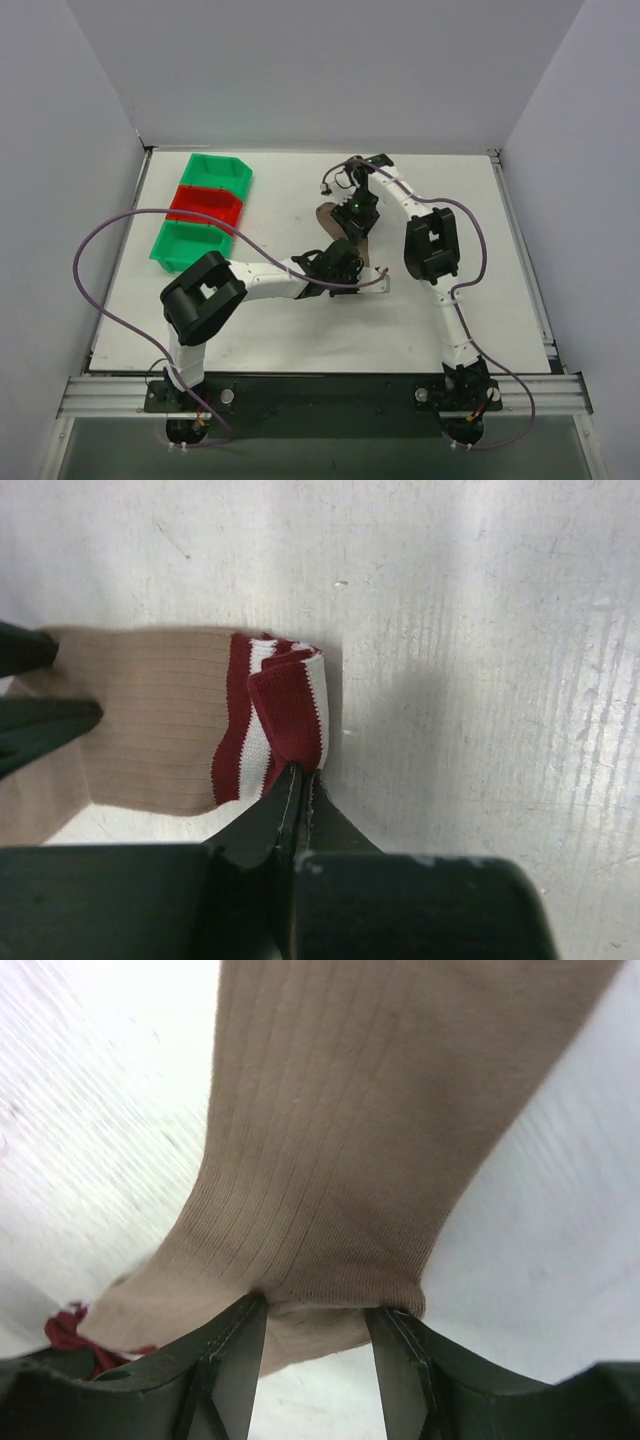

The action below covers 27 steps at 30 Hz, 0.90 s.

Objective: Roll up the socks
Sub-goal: Roll the sock at the center of the board.

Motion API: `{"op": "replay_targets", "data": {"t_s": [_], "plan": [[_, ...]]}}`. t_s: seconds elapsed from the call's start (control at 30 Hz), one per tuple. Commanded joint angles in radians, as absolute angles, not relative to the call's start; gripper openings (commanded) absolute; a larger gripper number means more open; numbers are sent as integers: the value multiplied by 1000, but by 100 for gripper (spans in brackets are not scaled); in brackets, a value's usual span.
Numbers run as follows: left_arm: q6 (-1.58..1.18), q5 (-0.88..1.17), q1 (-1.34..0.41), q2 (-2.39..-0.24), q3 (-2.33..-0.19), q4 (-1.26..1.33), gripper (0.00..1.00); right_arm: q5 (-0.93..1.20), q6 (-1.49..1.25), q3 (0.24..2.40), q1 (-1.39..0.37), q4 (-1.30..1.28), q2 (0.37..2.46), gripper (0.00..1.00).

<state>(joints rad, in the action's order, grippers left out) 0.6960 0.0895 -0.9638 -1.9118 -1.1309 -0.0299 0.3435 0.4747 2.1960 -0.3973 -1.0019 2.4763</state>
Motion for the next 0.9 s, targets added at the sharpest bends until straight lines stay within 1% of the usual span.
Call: {"op": "replay_targets", "data": {"t_s": [0.0, 0.17, 0.27, 0.3, 0.33, 0.37, 0.4, 0.47, 0.57, 0.73, 0.83, 0.87], "plan": [[580, 83, -960, -1925, -1172, -259, 0, 186, 439, 2247, -463, -1025, 2565, 46], [557, 189, -939, -1914, -1212, -342, 0, 144, 417, 2238, -474, -997, 2550, 48], [549, 234, -908, -1928, -1245, -379, 0, 133, 393, 2195, -450, -942, 2487, 53], [545, 250, -897, -1939, -1255, -388, 0, 140, 388, 2183, -436, -925, 2453, 58], [545, 262, -890, -1945, -1273, -408, 0, 146, 384, 2181, -428, -919, 2436, 61], [540, 277, -873, -1951, -1281, -417, 0, 152, 374, 2180, -420, -908, 2419, 69], [538, 284, -867, -1966, -1292, -437, 0, 158, 370, 2177, -413, -902, 2387, 74], [534, 313, -853, -1980, -1321, -457, 0, 163, 359, 2174, -390, -885, 2356, 81], [531, 337, -830, -2006, -1353, -480, 0, 160, 345, 2164, -357, -864, 2306, 86], [532, 371, -822, -2034, -1381, -511, 0, 138, 278, 2106, -299, -804, 2189, 89], [535, 390, -824, -2065, -1414, -552, 0, 135, 233, 1979, -252, -715, 2073, 88], [532, 394, -821, -2083, -1443, -566, 0, 140, 230, 1889, -229, -654, 1993, 87]]}}
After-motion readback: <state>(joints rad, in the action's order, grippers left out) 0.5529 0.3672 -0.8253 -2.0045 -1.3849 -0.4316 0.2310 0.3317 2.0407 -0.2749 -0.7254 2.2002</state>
